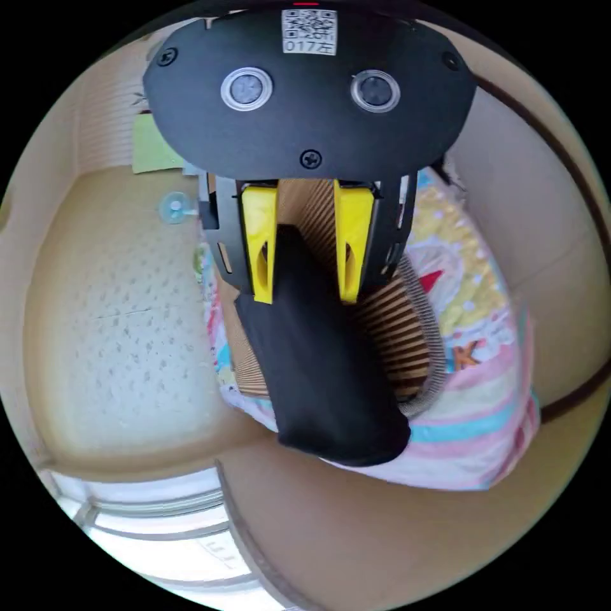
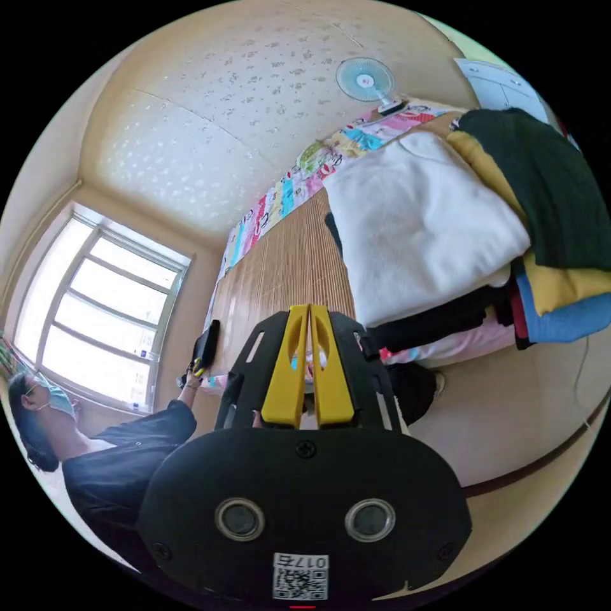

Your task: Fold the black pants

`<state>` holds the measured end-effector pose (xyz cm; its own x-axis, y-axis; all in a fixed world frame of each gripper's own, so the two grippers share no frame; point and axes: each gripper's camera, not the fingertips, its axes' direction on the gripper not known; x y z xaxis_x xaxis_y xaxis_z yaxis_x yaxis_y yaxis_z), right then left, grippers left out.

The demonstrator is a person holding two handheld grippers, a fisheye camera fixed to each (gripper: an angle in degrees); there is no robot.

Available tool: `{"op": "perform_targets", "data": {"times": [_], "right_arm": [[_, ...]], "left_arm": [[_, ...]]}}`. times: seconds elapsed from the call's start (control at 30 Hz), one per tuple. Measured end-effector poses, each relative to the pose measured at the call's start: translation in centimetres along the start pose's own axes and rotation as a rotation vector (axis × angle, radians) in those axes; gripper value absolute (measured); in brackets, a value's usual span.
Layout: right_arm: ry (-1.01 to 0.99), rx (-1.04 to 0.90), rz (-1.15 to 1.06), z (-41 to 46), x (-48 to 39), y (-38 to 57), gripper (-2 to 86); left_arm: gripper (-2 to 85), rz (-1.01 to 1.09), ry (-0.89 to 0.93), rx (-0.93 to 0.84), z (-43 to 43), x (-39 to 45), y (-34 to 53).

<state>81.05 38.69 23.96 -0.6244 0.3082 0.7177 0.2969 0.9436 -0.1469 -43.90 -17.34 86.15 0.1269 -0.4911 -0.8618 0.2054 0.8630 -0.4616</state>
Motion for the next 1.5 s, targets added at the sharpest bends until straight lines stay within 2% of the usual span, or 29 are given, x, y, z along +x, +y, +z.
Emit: {"op": "perform_targets", "data": {"times": [0.07,0.1,0.13,0.2,0.33,0.4,0.43,0.5,0.57,0.67,0.8,0.93,1.07,1.13,1.2,1.27,1.37,1.5], "right_arm": [[-0.024,-0.014,0.027,0.3,1.0,0.5,0.5],[-0.037,-0.003,0.018,0.0,1.2,0.9,0.5],[-0.043,0.008,0.010,-0.4,1.2,1.2,0.5],[-0.066,0.022,0.013,-0.8,1.3,1.4,0.5],[-0.176,0.047,-0.033,0.0,0.8,1.8,0.6],[-0.196,0.022,-0.067,1.5,0.0,2.0,0.6],[-0.204,-0.004,-0.090,2.9,-0.5,2.3,0.6],[-0.209,-0.057,-0.122,5.3,-1.0,2.8,0.7],[-0.199,-0.118,-0.144,8.1,-1.0,3.5,0.8],[-0.168,-0.231,-0.141,13.5,0.0,5.2,1.2],[-0.202,-0.324,-0.155,20.4,1.2,7.1,3.4],[-0.197,-0.326,-0.244,26.0,-1.2,4.9,7.9],[-0.115,-0.342,-0.328,32.1,-3.8,0.1,9.9],[-0.076,-0.344,-0.352,36.7,-4.1,-3.3,10.7],[-0.008,-0.326,-0.341,40.0,-3.8,-5.8,11.6],[0.088,-0.307,-0.290,43.2,-3.0,-8.6,13.1],[0.211,-0.308,-0.206,48.4,-1.5,-13.2,16.4],[0.246,-0.355,-0.010,54.2,3.7,-17.3,17.3]], "left_arm": [[8.0,-0.084,0.018,0.032,0.2,-0.1,-0.8],[6.3,-0.007,0.065,0.080,-0.3,1.9,-1.5],[6.1,0.080,0.070,0.083,-0.4,3.8,-2.0],[5.4,0.488,-0.055,-0.003,0.3,14.6,-2.8],[5.1,0.811,-0.025,-0.091,2.8,27.1,-0.5],[5.2,1.106,-0.024,-0.214,5.6,34.3,5.4],[5.2,1.188,-0.009,-0.270,6.6,35.6,7.4],[5.2,1.415,0.046,-0.516,10.5,37.7,16.9],[4.9,1.484,0.017,-0.669,13.9,36.1,24.9],[2.1,1.579,-0.003,-0.863,17.4,28.9,38.1],[-0.5,1.451,0.168,-0.946,15.7,20.8,47.4],[-0.4,1.344,0.223,-1.011,14.1,16.4,50.7],[5.6,1.031,0.250,-0.952,13.4,12.2,45.4],[9.8,0.898,0.294,-0.879,13.4,11.5,41.6],[15.8,0.735,0.231,-0.730,14.6,11.3,36.6],[17.5,0.659,0.224,-0.632,16.3,12.2,33.7],[18.7,0.624,0.291,-0.658,22.4,15.8,31.8],[18.9,0.558,0.182,-0.673,33.6,18.4,34.1]]}}
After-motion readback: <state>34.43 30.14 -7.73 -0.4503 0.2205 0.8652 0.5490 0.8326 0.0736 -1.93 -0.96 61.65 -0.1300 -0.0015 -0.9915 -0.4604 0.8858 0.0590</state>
